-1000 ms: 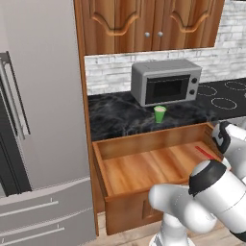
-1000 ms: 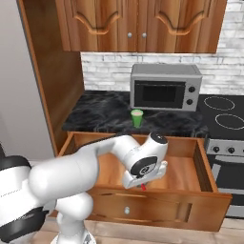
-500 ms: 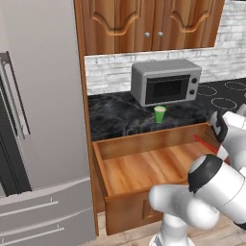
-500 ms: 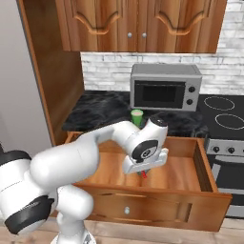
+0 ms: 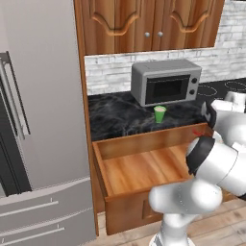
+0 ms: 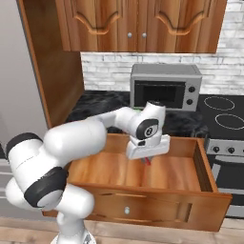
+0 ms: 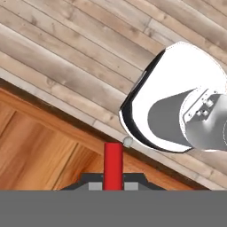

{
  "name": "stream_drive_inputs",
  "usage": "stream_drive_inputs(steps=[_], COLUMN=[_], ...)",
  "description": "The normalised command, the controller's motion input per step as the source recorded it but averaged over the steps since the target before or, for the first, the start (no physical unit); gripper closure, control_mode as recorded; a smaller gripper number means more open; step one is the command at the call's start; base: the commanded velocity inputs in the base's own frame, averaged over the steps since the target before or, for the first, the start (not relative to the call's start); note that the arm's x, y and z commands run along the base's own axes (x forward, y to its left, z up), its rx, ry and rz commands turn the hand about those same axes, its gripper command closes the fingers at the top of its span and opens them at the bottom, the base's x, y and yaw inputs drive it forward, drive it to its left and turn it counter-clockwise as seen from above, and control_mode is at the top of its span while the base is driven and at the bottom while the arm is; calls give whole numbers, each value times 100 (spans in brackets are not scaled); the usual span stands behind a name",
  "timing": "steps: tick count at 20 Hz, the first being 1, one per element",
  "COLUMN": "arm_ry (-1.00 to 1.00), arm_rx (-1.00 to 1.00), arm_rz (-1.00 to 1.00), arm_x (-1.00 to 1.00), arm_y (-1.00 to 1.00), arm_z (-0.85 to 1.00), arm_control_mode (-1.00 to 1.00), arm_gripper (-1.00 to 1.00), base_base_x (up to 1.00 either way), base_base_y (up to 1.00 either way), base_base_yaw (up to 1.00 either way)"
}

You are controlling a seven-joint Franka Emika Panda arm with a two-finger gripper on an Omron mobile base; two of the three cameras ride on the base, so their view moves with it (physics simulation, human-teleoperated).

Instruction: Pick up the straw from the right drawer and put it inside the smoothie cup.

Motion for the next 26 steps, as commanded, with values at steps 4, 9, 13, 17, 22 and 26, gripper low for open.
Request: stream_drive_inputs(steps=[4, 9, 13, 17, 22, 26], arm_ry=[7, 12, 10, 4, 4, 12], arm_rx=[-19, -25, -26, -23, -19, -16], arm_rz=[0, 4, 5, 8, 12, 9], arm_x=[39, 38, 41, 21, 0, 6], arm_y=[-10, 0, 1, 0, 0, 1], arm_z=[14, 0, 2, 25, 44, 40], arm_control_mode=[-100, -100, -100, -100, -100, -100], arm_gripper=[100, 100, 100, 100, 100, 100], base_base_x=[0, 0, 0, 0, 0, 0], base_base_y=[0, 0, 0, 0, 0, 0], base_base_yaw=[0, 0, 0, 0, 0, 0])
